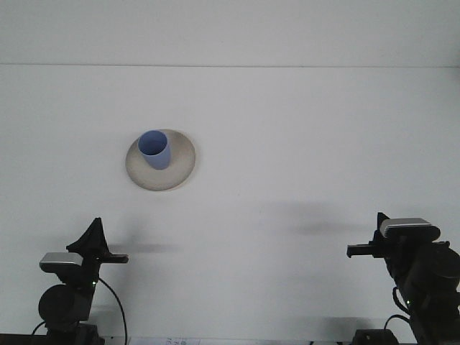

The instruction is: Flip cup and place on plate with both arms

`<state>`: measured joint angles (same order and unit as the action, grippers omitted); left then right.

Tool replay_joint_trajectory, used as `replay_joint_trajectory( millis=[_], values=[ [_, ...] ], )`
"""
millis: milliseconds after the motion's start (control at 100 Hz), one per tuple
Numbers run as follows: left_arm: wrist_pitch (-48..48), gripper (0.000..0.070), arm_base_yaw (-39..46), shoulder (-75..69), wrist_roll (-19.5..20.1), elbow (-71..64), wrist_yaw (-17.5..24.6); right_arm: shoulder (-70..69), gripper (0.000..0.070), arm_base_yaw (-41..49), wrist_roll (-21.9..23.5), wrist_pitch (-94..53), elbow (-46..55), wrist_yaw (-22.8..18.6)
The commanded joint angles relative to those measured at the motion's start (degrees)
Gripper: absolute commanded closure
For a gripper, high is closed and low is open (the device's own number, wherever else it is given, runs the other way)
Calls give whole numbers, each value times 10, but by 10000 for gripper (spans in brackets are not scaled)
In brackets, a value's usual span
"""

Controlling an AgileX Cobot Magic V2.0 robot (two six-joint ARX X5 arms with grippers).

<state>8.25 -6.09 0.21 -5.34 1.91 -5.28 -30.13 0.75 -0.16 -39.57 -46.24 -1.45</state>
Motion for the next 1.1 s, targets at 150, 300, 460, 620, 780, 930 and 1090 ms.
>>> replay_joint_trajectory(
  millis=[150, 300, 460, 620, 780, 930, 1090],
  values=[
    [-12, 688, 5, 0, 0, -11, 9, -3, 700, 1, 3, 6, -7, 0],
    [-11, 688, 4, 0, -1, -11, 9, -3, 700, 1, 3, 6, -7, 0],
    [-11, 688, 4, 0, -1, -11, 8, -3, 700, 1, 3, 6, -7, 0],
    [-11, 688, 4, 0, -1, -11, 8, -3, 700, 1, 3, 6, -7, 0],
    [-11, 688, 4, 0, -1, -11, 8, -3, 700, 1, 3, 6, -7, 0],
    [-10, 688, 4, 0, -1, -11, 8, -3, 700, 1, 3, 6, -7, 0],
    [-11, 688, 5, 0, -1, -11, 8, 8, 700, 2, 4, 37, 12, 6]
  ],
)
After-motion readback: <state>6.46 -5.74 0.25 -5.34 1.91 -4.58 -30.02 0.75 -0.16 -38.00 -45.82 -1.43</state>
